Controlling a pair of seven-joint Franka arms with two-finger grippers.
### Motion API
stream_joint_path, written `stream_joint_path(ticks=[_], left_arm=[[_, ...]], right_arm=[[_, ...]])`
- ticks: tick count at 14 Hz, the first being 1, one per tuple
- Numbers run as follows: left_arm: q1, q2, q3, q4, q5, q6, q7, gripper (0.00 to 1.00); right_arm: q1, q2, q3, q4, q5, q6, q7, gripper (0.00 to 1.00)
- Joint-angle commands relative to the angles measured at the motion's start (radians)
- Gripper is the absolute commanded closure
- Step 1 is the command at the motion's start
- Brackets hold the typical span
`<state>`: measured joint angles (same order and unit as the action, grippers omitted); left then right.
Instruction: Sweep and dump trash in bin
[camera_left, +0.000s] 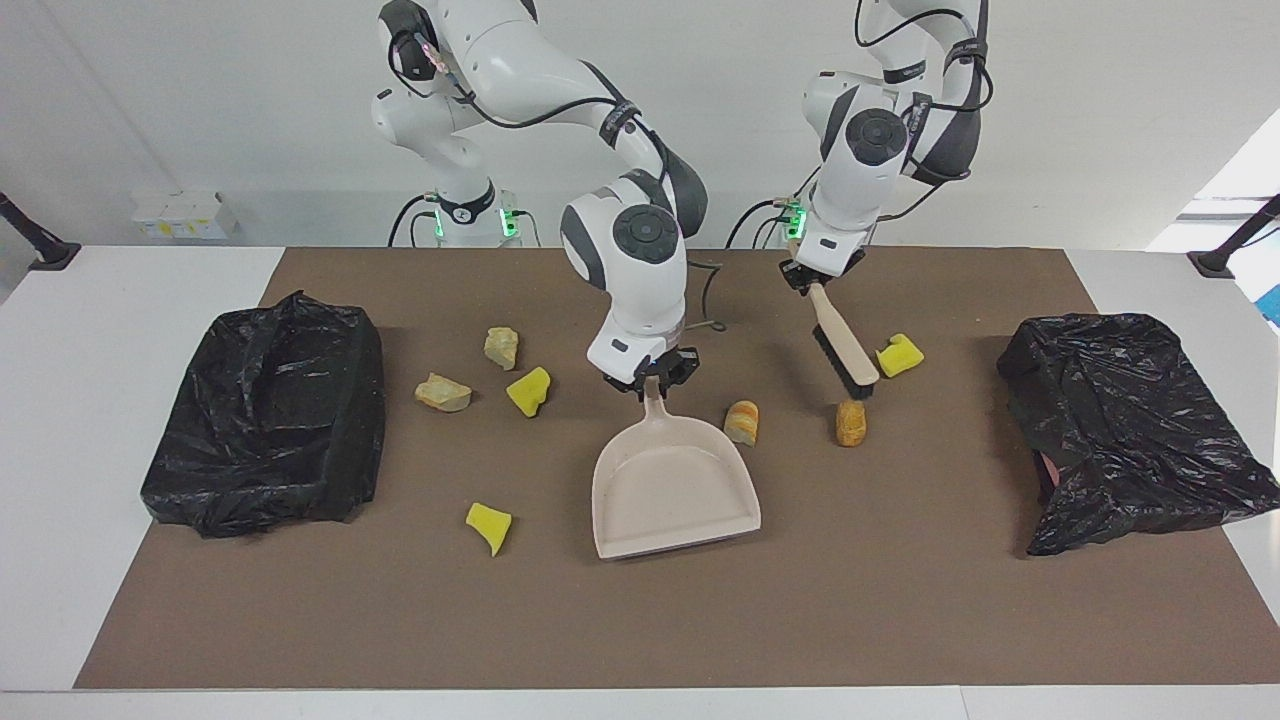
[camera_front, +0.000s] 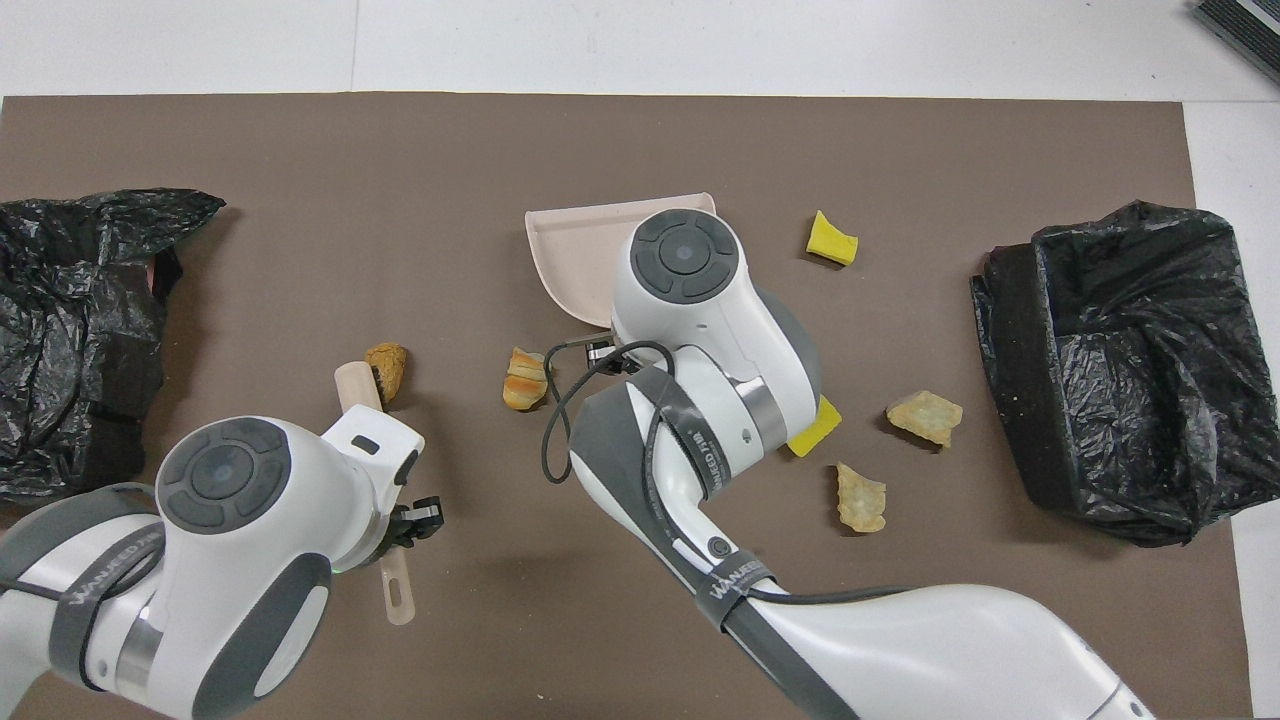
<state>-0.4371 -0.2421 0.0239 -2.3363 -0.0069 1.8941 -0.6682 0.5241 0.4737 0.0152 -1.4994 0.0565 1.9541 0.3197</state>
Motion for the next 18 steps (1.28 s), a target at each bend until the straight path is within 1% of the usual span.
stream_joint_path(ticks=[1,3,5,6,7,8,11,12,13,15,17,18], left_arm=[[0.113,-0.016,-0.015,-0.009,0.048,-0.059,-0.011,1.00],[0.190,-0.034,-0.015,-0.032,0.064,-0.089,-0.016,1.00],[0.256,-0.072,-0.015,-0.081,0.109,-0.086,-0.017,1.00],[0.311,-0.088,-0.016,-0.101,0.111,-0.086,-0.021,1.00],[0.342,-0.123,-0.016,-0.147,0.117,-0.066,-0.018,1.00],[0.343,-0.143,-0.015,-0.185,0.117,-0.038,-0.016,1.00],[0.324,-0.140,-0.022,-0.274,0.119,0.032,-0.021,1.00],[0.287,-0.128,-0.025,-0.285,0.117,0.060,-0.024,1.00],[0.247,-0.115,-0.025,-0.288,0.116,0.069,-0.028,1.00],[0.201,-0.103,-0.025,-0.282,0.098,0.089,-0.028,1.00],[0.157,-0.051,-0.025,-0.271,0.023,0.207,-0.022,1.00],[0.134,-0.016,-0.025,-0.247,0.005,0.232,-0.021,1.00]], right_arm=[[-0.027,-0.027,0.003,-0.022,-0.033,-0.004,-0.228,1.00],[-0.042,-0.027,0.005,-0.021,-0.076,-0.014,-0.408,1.00],[-0.056,-0.024,0.005,-0.021,-0.098,-0.017,-0.580,1.00],[-0.065,-0.024,0.005,-0.021,-0.107,-0.020,-0.656,1.00],[-0.068,-0.024,0.005,-0.021,-0.124,-0.026,-0.729,1.00],[-0.075,-0.024,0.005,-0.021,-0.151,-0.027,-0.823,1.00],[-0.082,-0.021,0.005,-0.025,-0.225,-0.011,-1.064,1.00],[-0.088,-0.021,0.005,-0.028,-0.245,-0.006,-1.137,1.00],[-0.096,-0.020,0.005,-0.028,-0.253,-0.001,-1.195,1.00],[-0.099,-0.018,0.005,-0.036,-0.270,0.011,-1.275,1.00],[-0.098,-0.012,0.006,-0.038,-0.290,0.012,-1.295,1.00],[-0.096,-0.009,0.006,-0.039,-0.309,0.012,-1.304,1.00]])
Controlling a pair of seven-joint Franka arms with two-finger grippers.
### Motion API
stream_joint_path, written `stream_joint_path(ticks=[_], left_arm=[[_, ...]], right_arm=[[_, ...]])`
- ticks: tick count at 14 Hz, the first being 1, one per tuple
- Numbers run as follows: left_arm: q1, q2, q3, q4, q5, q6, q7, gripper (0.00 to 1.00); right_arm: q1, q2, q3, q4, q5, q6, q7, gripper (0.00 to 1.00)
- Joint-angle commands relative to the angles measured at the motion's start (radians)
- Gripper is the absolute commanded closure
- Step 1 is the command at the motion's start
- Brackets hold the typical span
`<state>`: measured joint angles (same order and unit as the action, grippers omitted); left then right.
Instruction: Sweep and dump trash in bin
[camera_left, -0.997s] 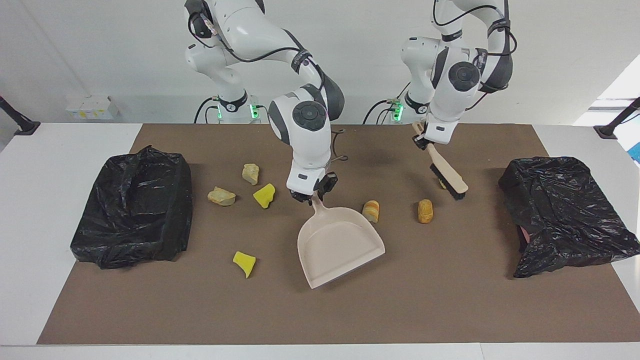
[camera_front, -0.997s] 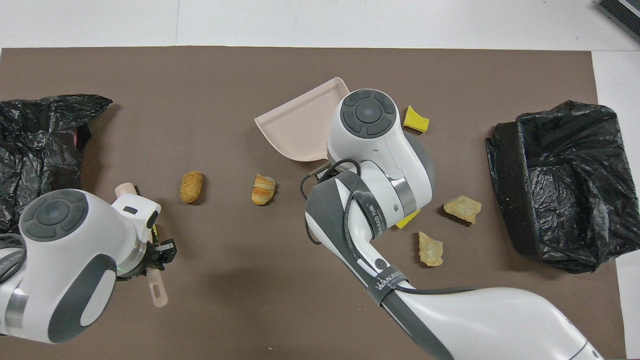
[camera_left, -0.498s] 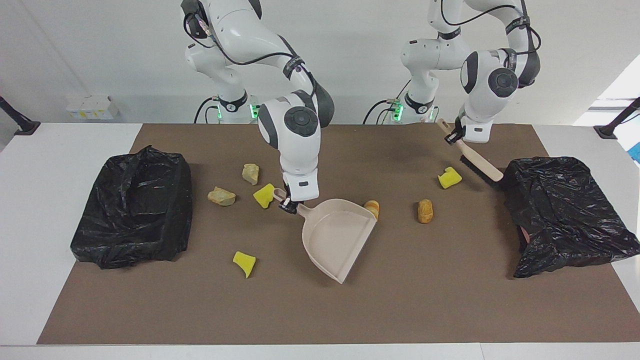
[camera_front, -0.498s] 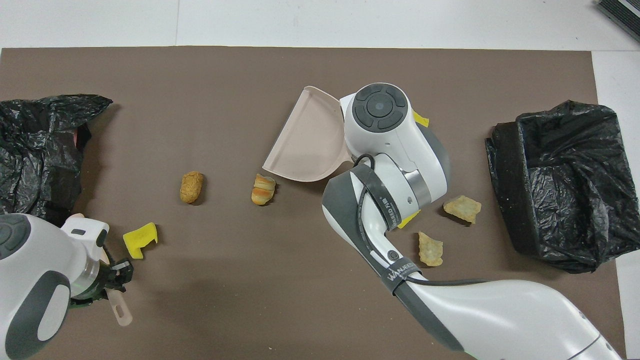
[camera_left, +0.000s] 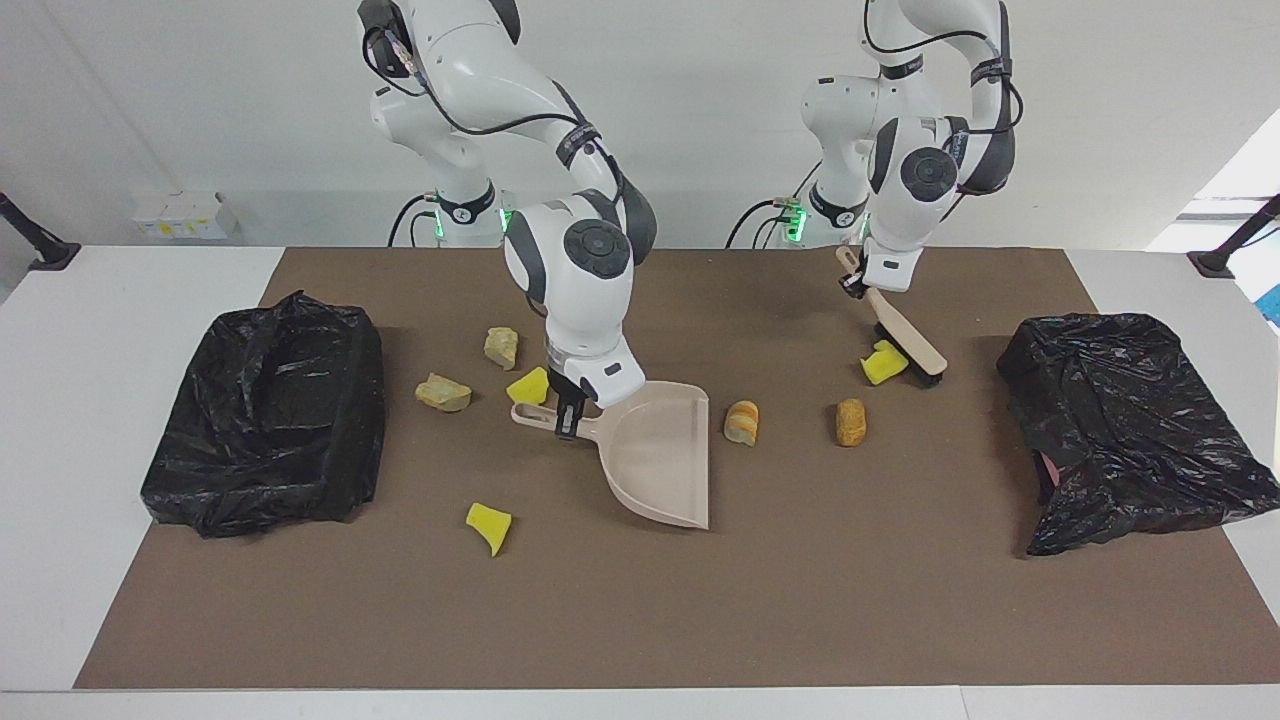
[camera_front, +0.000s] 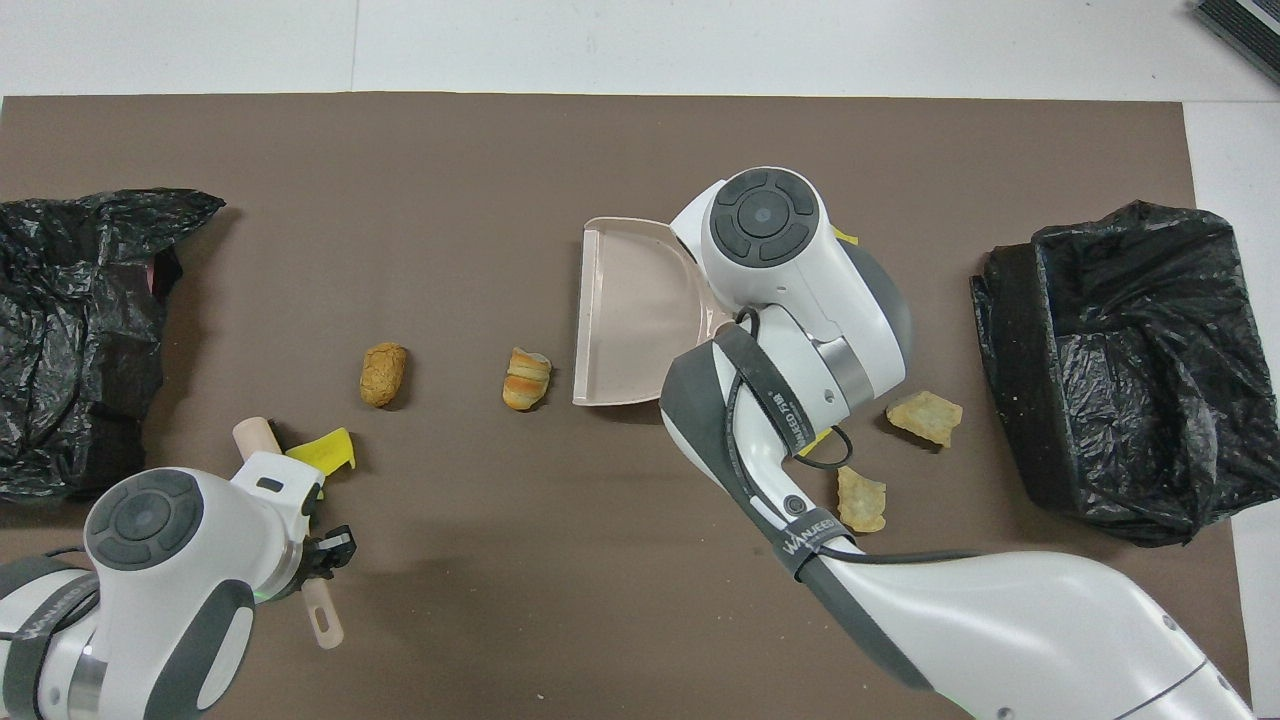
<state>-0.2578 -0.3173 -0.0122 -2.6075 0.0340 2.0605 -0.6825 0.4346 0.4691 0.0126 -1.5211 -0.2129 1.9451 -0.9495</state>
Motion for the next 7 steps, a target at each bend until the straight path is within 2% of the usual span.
stream_joint_path(ticks=[1,3,5,7], left_arm=[[-0.058,0.096,0.011,0.053,-0.055,0.075,-0.002,1.00],[-0.087,0.171,0.011,0.134,-0.115,0.115,0.009,1.00],[-0.087,0.233,0.011,0.185,-0.126,0.145,0.044,1.00],[-0.083,0.250,0.011,0.213,-0.128,0.153,0.121,1.00]], right_arm=[[0.001,-0.001,0.009,-0.017,-0.058,0.020,-0.044,1.00],[0.015,-0.001,0.009,-0.014,-0.097,0.015,-0.048,1.00],[0.024,0.006,0.009,-0.016,-0.118,0.017,-0.048,1.00],[0.024,0.006,0.009,-0.028,-0.126,0.020,-0.049,1.00]])
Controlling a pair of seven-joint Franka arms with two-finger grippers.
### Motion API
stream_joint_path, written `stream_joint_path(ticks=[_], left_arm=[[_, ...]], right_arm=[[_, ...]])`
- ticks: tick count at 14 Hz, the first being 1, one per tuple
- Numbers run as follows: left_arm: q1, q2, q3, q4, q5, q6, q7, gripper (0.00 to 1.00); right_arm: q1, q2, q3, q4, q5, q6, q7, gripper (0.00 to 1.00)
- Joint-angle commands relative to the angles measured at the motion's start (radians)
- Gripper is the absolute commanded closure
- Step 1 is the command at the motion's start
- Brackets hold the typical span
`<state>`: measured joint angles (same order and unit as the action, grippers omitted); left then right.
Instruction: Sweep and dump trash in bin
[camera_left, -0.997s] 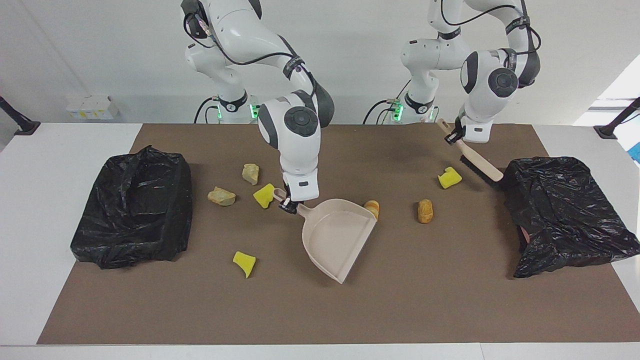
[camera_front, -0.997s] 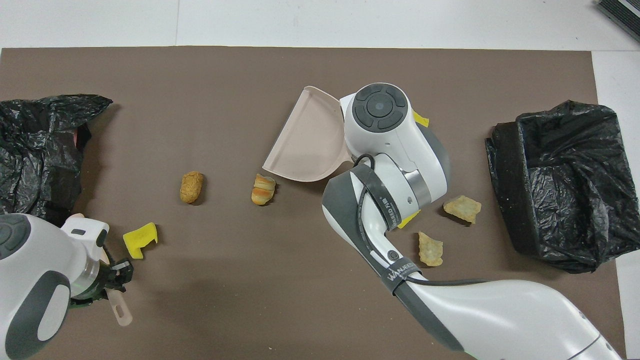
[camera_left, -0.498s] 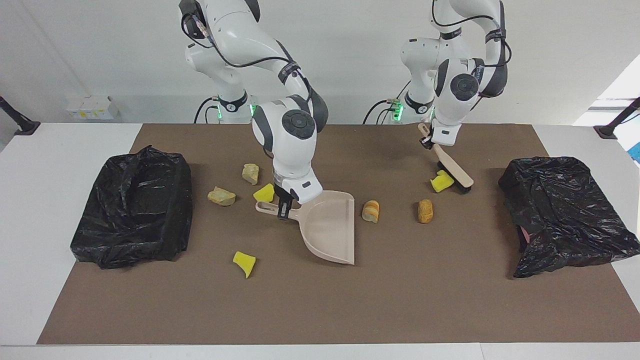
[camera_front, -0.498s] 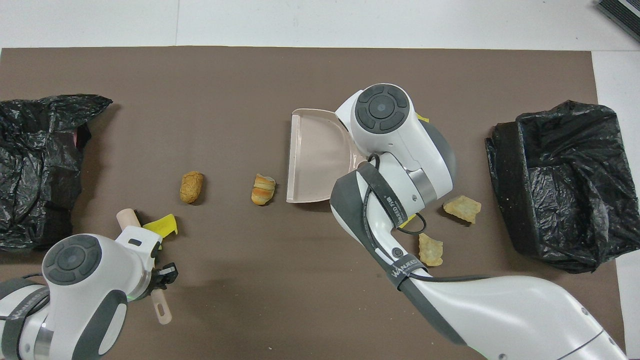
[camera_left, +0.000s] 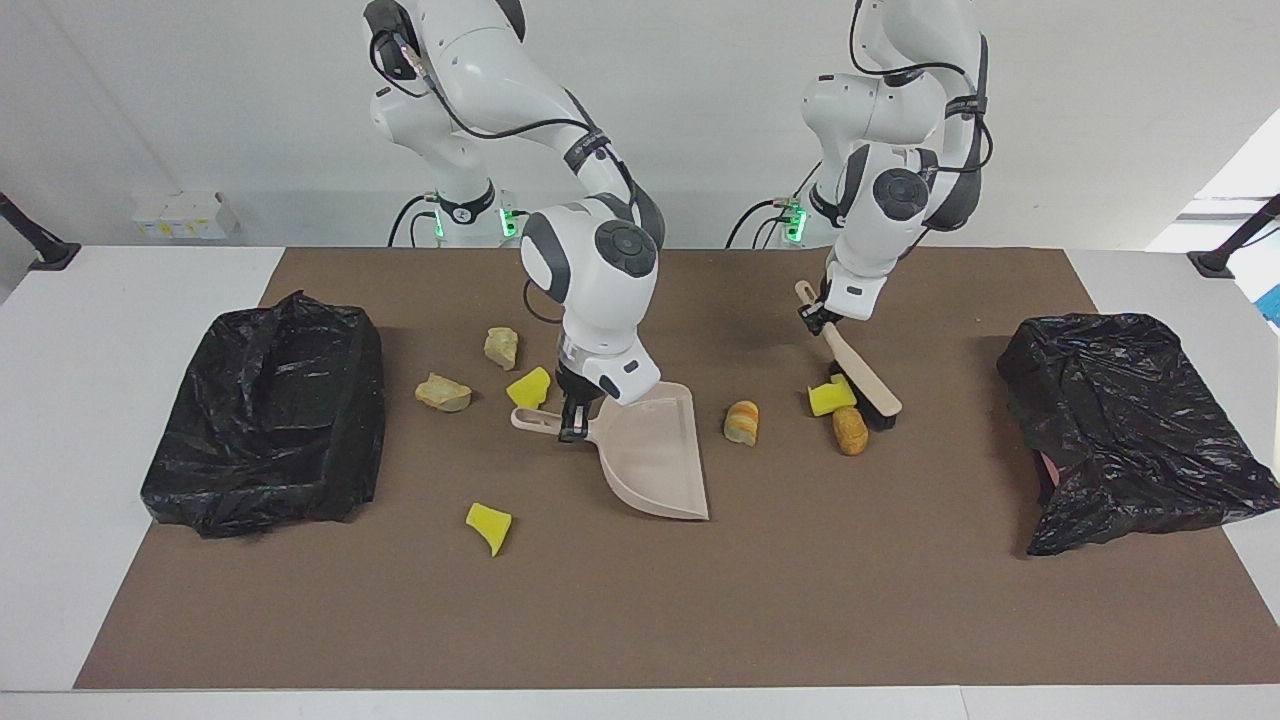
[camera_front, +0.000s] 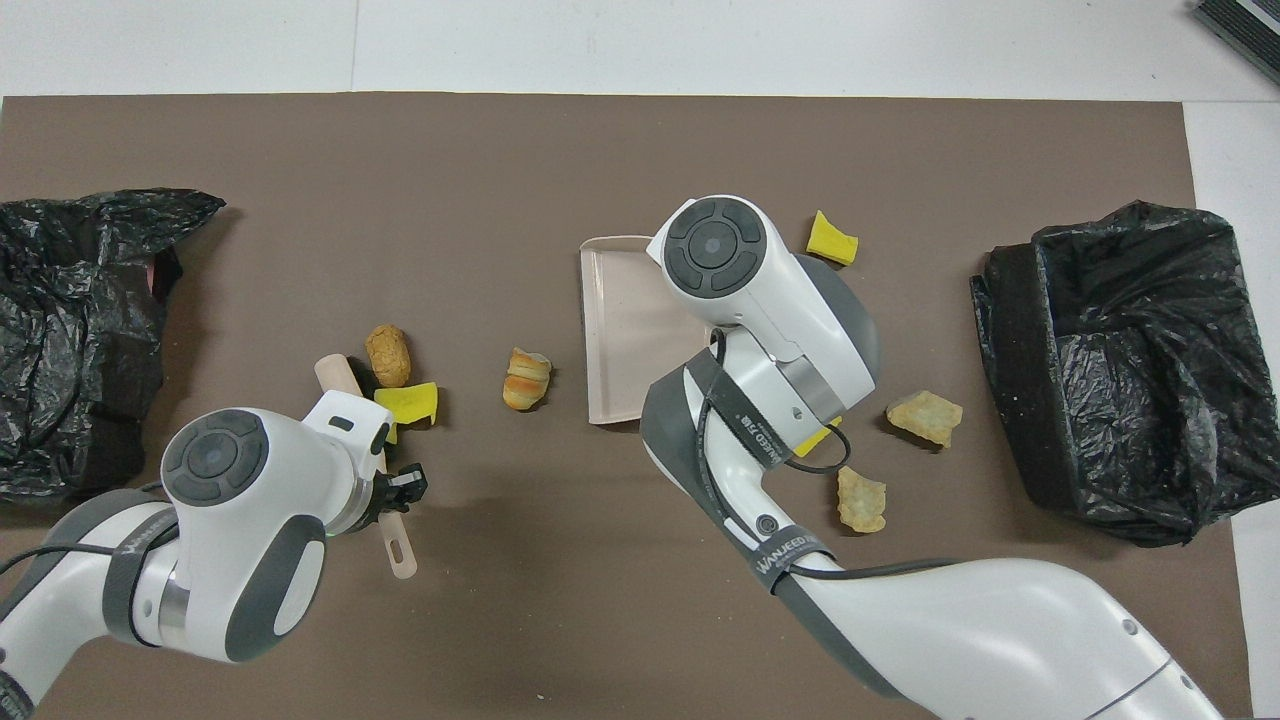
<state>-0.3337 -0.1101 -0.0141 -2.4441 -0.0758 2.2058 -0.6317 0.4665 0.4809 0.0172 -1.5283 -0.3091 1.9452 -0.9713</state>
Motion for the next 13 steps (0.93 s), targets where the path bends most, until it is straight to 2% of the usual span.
stream_joint_path(ticks=[1,3,5,8,10,13], left_arm=[[-0.002,0.053,0.013,0.060,-0.018,0.008,0.101,1.00],[-0.005,0.059,0.013,0.068,-0.025,0.006,0.223,1.00],[-0.018,0.059,0.009,0.068,-0.032,0.008,0.245,1.00],[-0.111,0.069,0.011,0.071,-0.152,0.063,0.224,1.00],[-0.180,0.118,0.011,0.100,-0.173,0.115,0.166,1.00],[-0.269,0.128,0.011,0.137,-0.229,0.120,0.136,1.00]], right_arm=[[0.001,-0.005,0.004,-0.022,-0.063,0.015,-0.029,1.00],[0.014,-0.004,0.006,-0.024,-0.076,0.017,-0.027,1.00],[0.012,-0.002,0.006,-0.026,-0.074,0.018,-0.027,1.00],[0.009,-0.004,0.006,-0.029,-0.074,0.018,-0.027,1.00],[0.008,-0.004,0.006,-0.030,-0.073,0.018,-0.027,1.00],[0.006,-0.002,0.006,-0.030,-0.071,0.018,-0.024,1.00]])
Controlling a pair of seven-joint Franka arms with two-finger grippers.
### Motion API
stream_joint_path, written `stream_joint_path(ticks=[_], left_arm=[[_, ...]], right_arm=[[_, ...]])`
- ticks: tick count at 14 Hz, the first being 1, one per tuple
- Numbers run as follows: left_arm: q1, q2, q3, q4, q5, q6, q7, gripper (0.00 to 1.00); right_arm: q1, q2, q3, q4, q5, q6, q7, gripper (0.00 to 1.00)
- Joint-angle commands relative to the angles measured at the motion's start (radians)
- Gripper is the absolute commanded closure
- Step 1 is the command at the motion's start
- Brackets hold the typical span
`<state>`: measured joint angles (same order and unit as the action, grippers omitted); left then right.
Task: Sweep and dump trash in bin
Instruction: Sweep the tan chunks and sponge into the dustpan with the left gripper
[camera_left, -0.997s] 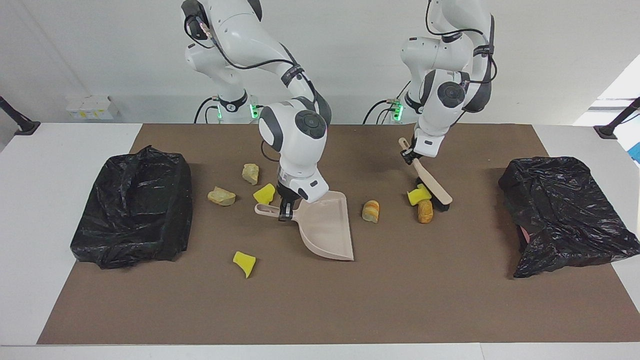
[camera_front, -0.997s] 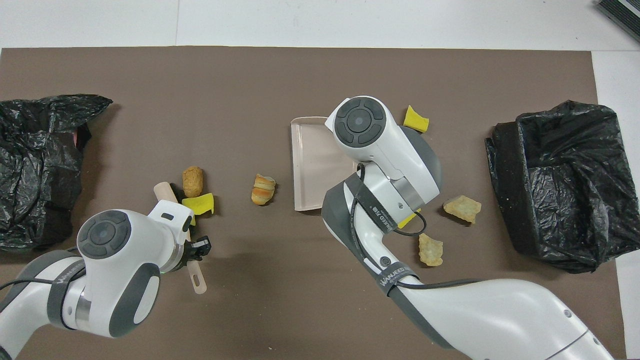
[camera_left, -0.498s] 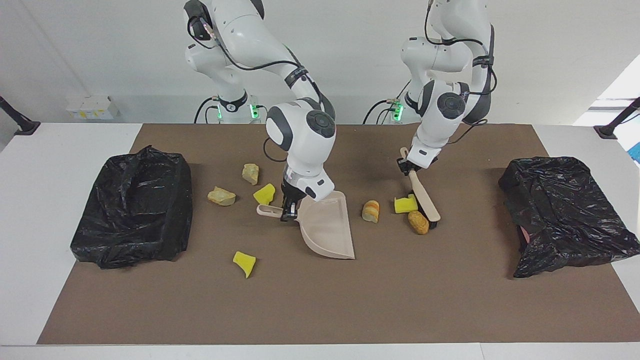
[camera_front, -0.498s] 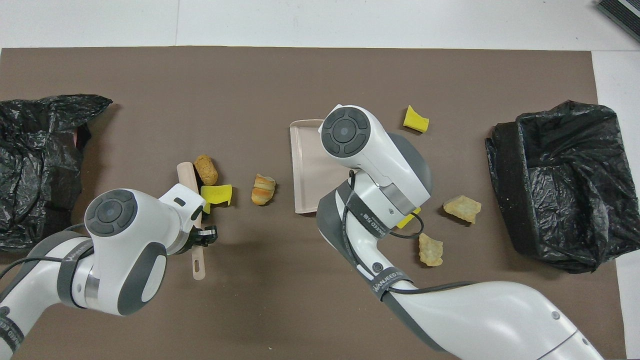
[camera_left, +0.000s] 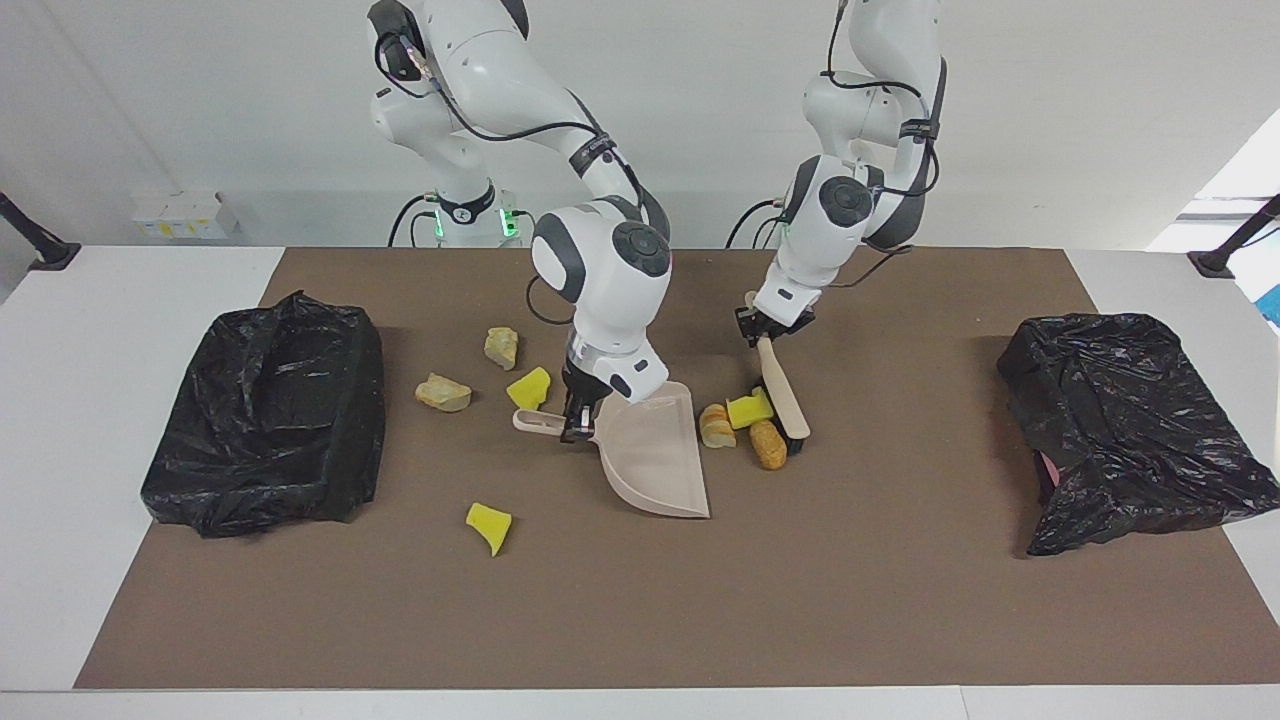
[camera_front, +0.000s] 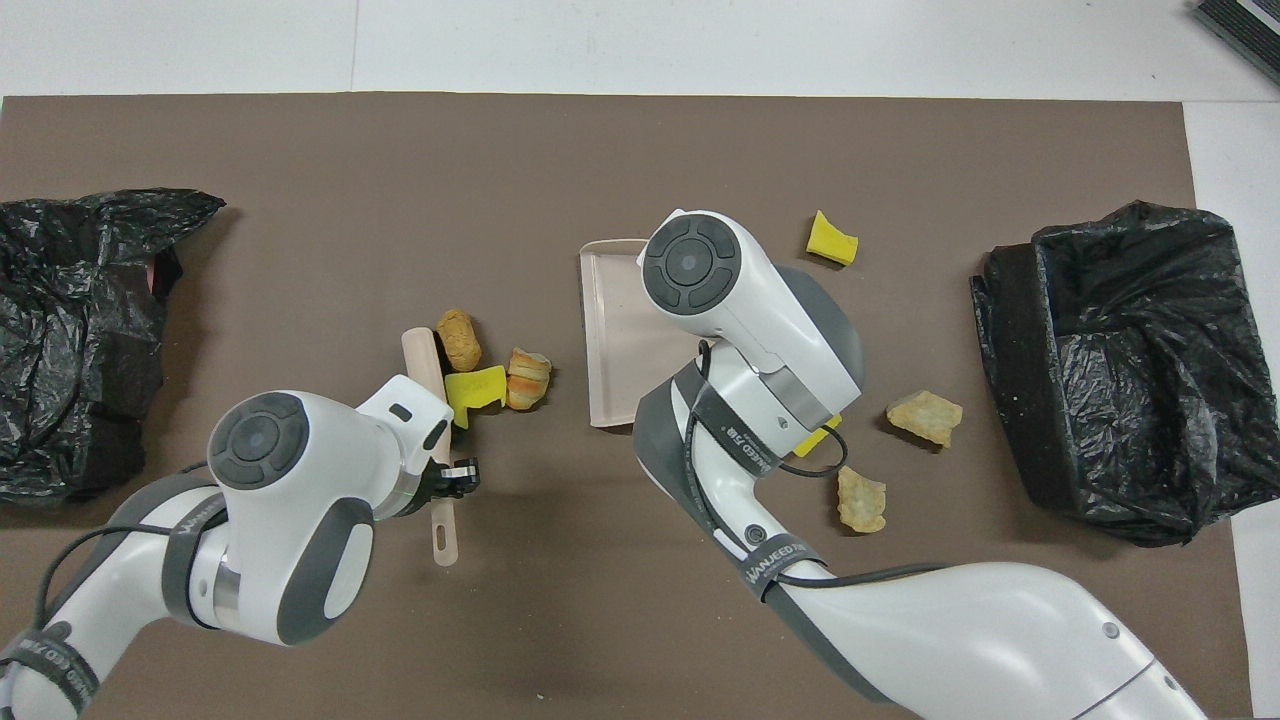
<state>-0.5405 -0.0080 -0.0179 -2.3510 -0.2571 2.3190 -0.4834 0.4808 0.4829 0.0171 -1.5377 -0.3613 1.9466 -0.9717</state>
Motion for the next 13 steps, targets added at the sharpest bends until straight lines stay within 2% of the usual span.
stream_joint_path(ticks=[1,3,5,8,13], left_arm=[[-0.094,0.039,0.015,0.068,-0.088,0.008,-0.014,1.00],[-0.145,0.109,0.015,0.157,-0.119,0.013,-0.036,1.00],[-0.167,0.137,0.013,0.216,-0.120,0.014,-0.052,1.00],[-0.173,0.135,0.015,0.223,-0.120,0.013,-0.058,1.00],[-0.118,0.068,0.029,0.211,-0.102,-0.093,-0.063,1.00]], right_arm=[[-0.008,-0.004,0.006,-0.021,-0.019,0.017,-0.022,1.00],[-0.011,-0.006,0.006,-0.021,-0.019,0.017,-0.021,1.00],[-0.013,-0.004,0.006,-0.021,-0.019,0.017,-0.019,1.00],[-0.013,-0.004,0.006,-0.021,-0.019,0.015,-0.016,1.00],[-0.014,-0.004,0.006,-0.019,-0.018,0.012,-0.016,1.00]])
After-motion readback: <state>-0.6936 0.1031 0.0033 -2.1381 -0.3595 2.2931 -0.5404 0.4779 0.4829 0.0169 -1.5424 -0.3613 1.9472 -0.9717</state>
